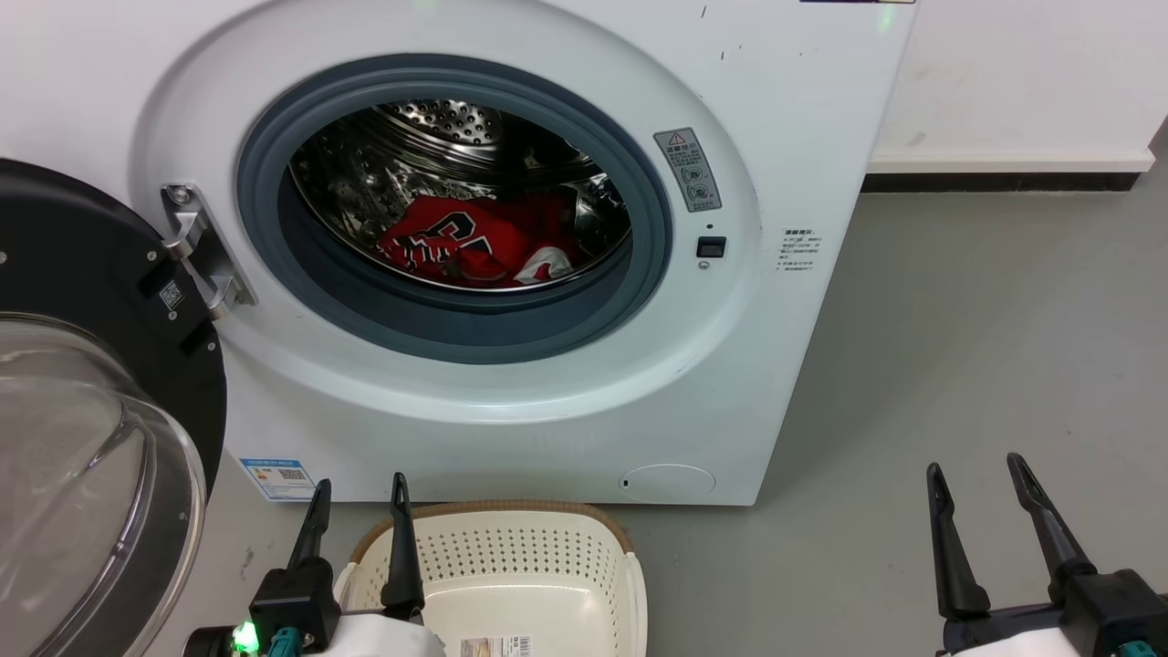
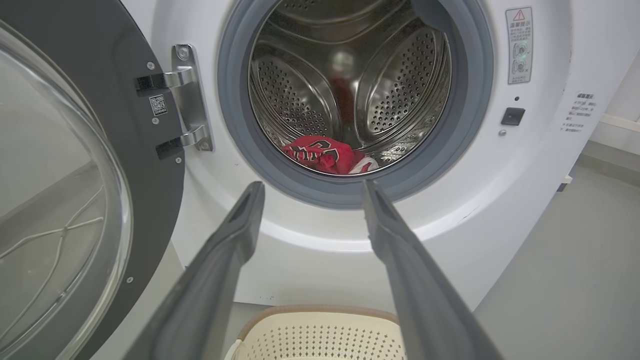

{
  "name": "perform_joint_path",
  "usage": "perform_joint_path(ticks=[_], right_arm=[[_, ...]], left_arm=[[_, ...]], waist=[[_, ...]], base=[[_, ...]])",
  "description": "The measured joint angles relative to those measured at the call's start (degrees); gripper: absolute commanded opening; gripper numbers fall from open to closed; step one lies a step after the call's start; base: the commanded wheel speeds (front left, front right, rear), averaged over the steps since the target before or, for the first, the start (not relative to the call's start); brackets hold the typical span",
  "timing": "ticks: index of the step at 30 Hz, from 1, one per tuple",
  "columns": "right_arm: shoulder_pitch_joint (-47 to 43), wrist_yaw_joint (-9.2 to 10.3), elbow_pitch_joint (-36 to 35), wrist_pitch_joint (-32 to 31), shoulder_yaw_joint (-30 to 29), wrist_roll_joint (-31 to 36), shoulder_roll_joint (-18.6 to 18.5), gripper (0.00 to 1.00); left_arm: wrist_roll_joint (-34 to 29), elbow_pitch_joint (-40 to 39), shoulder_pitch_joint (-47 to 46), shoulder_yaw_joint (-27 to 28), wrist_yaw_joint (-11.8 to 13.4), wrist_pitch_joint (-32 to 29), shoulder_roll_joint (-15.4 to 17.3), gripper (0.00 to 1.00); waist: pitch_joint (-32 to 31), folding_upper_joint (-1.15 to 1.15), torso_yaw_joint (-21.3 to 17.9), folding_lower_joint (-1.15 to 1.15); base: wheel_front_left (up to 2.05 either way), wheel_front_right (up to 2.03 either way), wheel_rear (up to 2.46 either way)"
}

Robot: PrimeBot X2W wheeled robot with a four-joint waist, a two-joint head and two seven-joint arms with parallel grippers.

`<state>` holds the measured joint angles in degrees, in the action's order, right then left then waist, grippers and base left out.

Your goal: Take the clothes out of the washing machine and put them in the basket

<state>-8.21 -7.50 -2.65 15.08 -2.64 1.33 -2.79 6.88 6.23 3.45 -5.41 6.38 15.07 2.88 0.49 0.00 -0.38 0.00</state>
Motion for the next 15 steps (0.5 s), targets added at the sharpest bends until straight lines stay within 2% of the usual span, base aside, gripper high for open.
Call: perform_joint_path(ticks=[5, 15], right_arm=[[0.04, 0.00, -0.07, 0.00, 0.20, 0.09, 0.00, 1.00], [2.42, 0.00, -1.16, 0.01, 0.83, 0.09, 0.00, 1.00]], left_arm=[[0.34, 0.78, -1.65, 0.37, -0.29, 0.00, 0.00, 1.00], [-0.98, 8.45, -14.75, 3.19, -4.09, 0.00, 0.02, 1.00]], waist=[[0.42, 0.00, -0.31, 0.00], [4.13, 0.00, -1.81, 0.00]], base=[[0.00, 0.00, 0.00], [0.00, 0.00, 0.00]])
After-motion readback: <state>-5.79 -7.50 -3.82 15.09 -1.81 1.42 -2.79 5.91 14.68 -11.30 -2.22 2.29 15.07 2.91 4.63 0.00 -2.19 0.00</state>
